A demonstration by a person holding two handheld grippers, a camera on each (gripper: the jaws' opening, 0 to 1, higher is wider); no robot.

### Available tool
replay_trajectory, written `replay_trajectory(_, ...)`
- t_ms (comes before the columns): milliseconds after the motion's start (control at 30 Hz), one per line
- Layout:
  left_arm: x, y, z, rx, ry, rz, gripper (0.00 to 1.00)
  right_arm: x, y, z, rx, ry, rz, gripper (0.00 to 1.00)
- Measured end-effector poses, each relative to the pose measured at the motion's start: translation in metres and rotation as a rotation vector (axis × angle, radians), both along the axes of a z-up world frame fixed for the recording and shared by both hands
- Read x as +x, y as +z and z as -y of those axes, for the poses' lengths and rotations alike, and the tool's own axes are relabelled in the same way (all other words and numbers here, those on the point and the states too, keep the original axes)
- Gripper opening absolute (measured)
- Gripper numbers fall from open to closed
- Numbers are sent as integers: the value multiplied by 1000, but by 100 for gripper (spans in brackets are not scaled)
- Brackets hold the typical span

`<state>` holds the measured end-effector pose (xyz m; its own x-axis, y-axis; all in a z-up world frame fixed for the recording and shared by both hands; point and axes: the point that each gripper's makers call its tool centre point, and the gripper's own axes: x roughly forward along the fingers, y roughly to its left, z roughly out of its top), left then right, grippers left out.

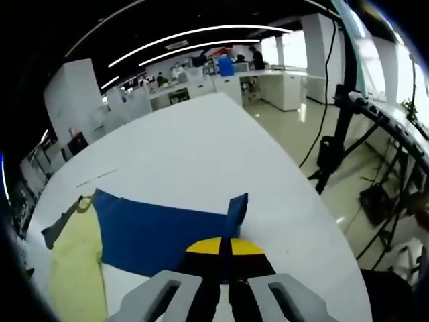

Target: Fold the garment on the visible template until the final outline fits inside the template.

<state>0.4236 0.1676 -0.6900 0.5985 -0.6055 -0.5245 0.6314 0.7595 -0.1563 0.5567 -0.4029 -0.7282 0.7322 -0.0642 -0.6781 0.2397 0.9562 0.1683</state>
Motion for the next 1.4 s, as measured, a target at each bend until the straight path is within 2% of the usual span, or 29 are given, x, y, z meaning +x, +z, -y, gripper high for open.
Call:
replay_trajectory(400,-1,1,6,0,-20,6,88,9,7,-38,38,62,10,0)
replay_trajectory(900,0,4,10,-3,-35,18,87,20,8,-72,56,125,1,0)
replay_trajectory(933,0,4,10,-2,-36,18,87,11,14,-90,56,133,0,0)
replay_trajectory(1033,-1,4,10,-1,-38,19,87,2,22,-112,60,150,2,0)
replay_trajectory(1233,-1,5,9,-16,-25,20,86,7,24,-128,67,176,-5,0)
replay_trajectory(1400,-3,4,7,-11,-22,18,86,19,22,-135,78,201,-6,0)
